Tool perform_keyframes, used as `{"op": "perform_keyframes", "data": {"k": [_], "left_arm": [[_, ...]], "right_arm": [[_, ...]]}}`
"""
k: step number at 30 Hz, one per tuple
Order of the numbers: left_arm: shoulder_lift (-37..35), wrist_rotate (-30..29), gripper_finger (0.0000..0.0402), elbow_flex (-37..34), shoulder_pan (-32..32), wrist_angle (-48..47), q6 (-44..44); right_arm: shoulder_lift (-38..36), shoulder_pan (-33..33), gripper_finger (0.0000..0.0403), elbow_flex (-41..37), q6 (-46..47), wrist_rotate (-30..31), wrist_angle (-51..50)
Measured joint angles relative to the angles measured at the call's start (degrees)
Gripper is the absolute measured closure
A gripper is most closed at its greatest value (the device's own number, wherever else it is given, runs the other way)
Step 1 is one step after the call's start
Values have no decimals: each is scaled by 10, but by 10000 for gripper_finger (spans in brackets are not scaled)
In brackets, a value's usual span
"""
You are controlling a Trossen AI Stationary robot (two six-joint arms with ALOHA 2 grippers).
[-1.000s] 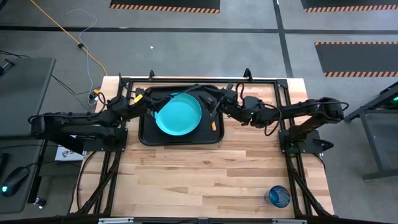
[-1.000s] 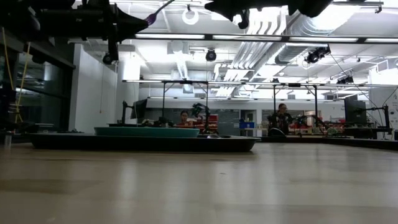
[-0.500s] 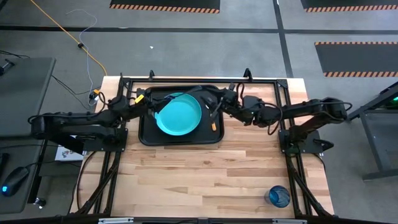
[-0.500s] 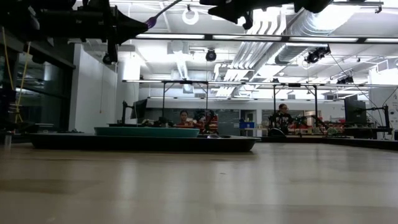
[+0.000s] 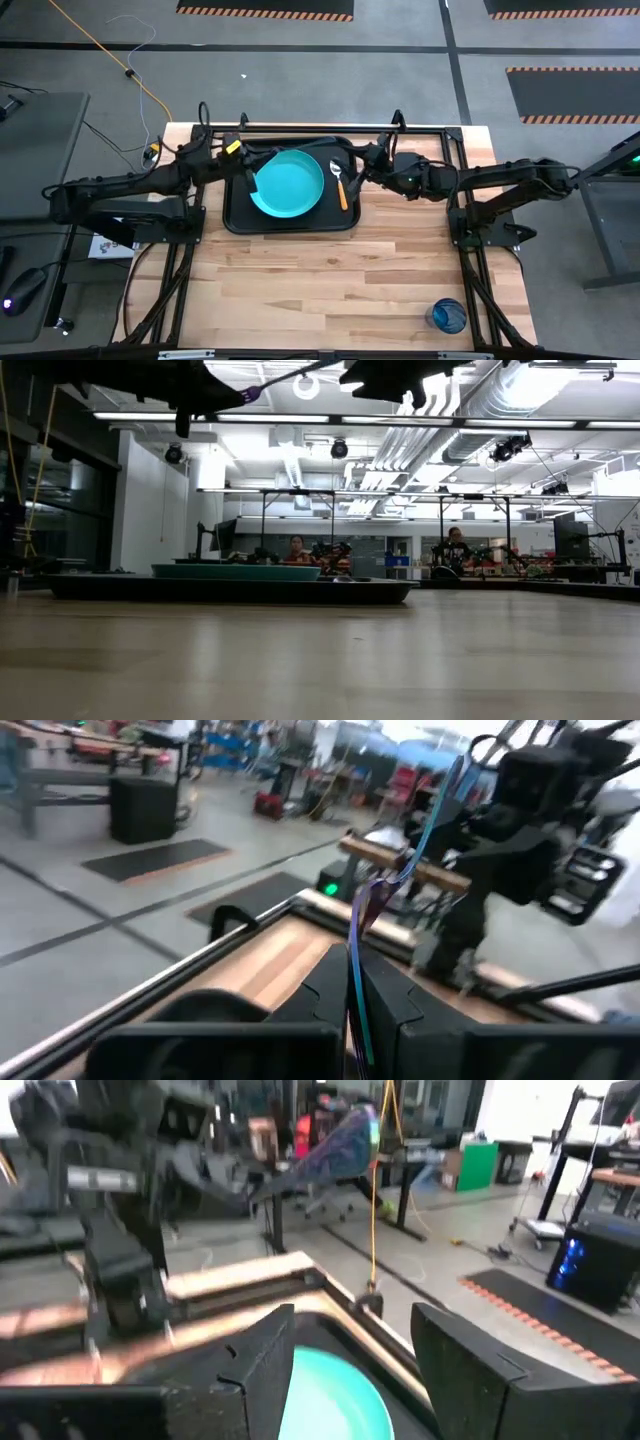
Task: Pick and place plate/cup/fork/spoon on tray
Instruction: Put the blue fork on the black serving tray between the blue plate and yellow spoon
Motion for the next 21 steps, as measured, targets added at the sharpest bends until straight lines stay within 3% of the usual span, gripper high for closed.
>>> {"op": "perform_keyframes", "data": {"k": [12, 21], "left_arm": [[7, -21, 402, 26, -3, -94, 70], [7, -47, 401, 26, -3, -214, 105]], "right_arm": [[-23, 0, 210, 0, -1, 1, -79], [-70, -9, 210, 0, 57, 2, -247]]}}
